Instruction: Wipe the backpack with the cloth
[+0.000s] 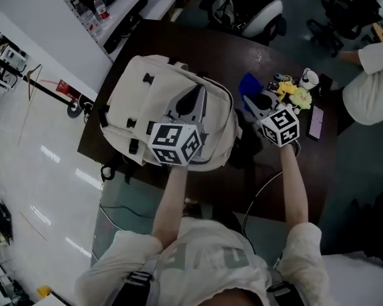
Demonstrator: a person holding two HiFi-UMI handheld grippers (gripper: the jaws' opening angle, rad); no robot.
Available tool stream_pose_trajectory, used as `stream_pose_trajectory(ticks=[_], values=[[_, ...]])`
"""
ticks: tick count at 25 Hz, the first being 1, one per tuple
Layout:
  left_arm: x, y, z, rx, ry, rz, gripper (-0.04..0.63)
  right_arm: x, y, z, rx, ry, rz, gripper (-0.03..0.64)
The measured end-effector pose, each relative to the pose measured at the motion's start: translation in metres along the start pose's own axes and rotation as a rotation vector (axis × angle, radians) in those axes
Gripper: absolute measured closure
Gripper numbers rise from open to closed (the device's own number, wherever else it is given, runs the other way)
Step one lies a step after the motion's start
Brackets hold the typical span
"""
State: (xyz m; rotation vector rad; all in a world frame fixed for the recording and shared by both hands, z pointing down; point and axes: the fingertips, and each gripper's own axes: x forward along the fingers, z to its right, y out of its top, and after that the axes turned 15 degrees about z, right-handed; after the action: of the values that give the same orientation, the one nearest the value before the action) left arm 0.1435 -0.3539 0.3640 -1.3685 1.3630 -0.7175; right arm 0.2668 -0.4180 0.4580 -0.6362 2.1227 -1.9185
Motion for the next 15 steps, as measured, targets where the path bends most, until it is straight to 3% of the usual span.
stream_pose_trajectory(ticks=[8,15], values=[[-0.023,0.023,0.013,-0.001,-0.191,-0.005,0.592,-0.003,0.07,-0.06,0.035,-0.272,0.121,0.575],[-0.05,0.042,0.002,0.003,-0.233,0.001,0.591,-0.005,0.088,-0.11,0.115,-0.347,0.201,0.575]])
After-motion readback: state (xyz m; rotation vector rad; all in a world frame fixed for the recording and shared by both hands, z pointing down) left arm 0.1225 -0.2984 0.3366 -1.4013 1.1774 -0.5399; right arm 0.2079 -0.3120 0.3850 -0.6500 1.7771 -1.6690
